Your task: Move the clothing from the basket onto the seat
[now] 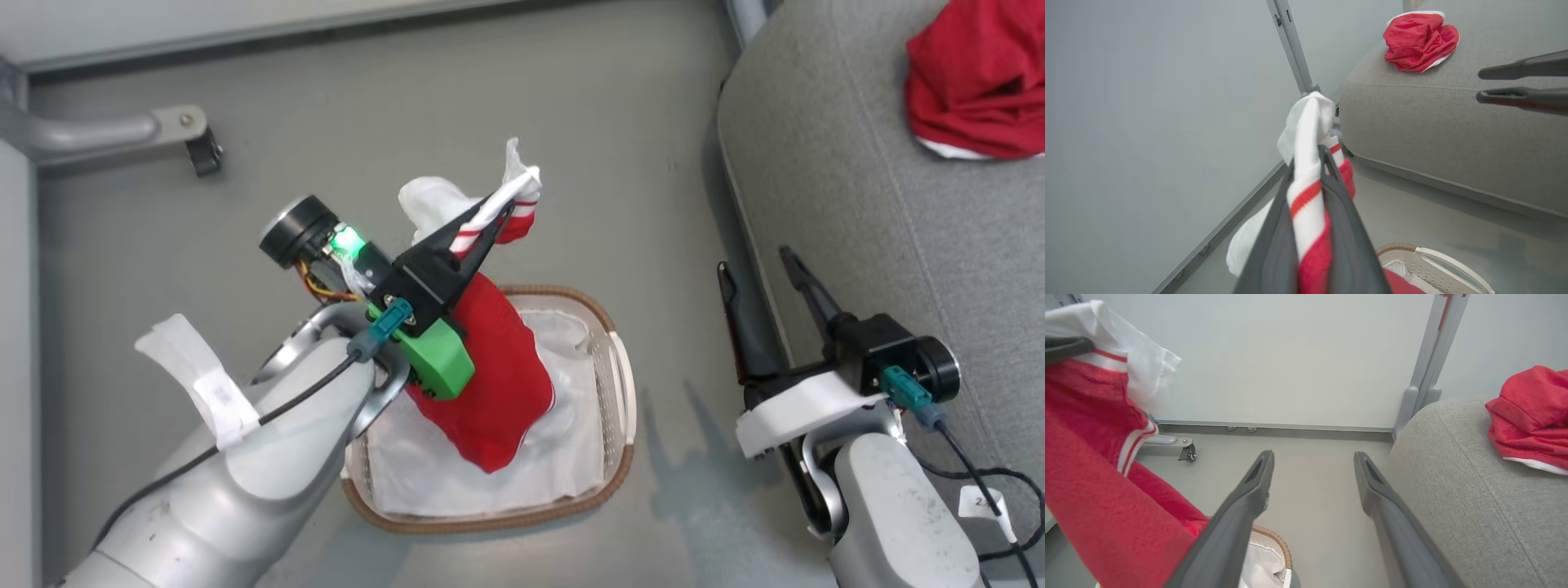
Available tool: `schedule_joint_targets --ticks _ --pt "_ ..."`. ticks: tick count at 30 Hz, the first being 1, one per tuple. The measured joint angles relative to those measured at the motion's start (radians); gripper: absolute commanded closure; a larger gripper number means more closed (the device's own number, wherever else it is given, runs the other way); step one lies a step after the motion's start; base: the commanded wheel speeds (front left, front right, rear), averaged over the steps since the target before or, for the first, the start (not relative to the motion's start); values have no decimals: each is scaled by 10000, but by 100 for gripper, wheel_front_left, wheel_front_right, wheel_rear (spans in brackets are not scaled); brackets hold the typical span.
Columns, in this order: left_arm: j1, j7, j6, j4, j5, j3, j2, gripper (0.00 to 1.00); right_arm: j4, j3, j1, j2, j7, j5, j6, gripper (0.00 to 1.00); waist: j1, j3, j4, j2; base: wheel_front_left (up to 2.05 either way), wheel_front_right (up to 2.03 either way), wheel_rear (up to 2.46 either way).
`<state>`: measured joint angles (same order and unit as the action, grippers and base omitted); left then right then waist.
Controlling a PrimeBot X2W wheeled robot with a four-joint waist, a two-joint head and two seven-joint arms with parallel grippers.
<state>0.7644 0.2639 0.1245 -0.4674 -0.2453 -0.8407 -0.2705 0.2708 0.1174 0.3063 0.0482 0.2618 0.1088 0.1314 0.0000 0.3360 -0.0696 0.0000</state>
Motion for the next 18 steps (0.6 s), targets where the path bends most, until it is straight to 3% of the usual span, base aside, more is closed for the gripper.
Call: schedule_joint_targets --ticks 11,18 --pt "1460 -677 44 1145 -719 274 -635 100 230 472 -295 2 0 50 0 0 0 -1671 166 0 0 0 0" --pt "2275 -1049 44 1327 -1233 642 -642 100 228 876 -291 0 0 94 0 0 -1 -2236 115 0 0 0 0"
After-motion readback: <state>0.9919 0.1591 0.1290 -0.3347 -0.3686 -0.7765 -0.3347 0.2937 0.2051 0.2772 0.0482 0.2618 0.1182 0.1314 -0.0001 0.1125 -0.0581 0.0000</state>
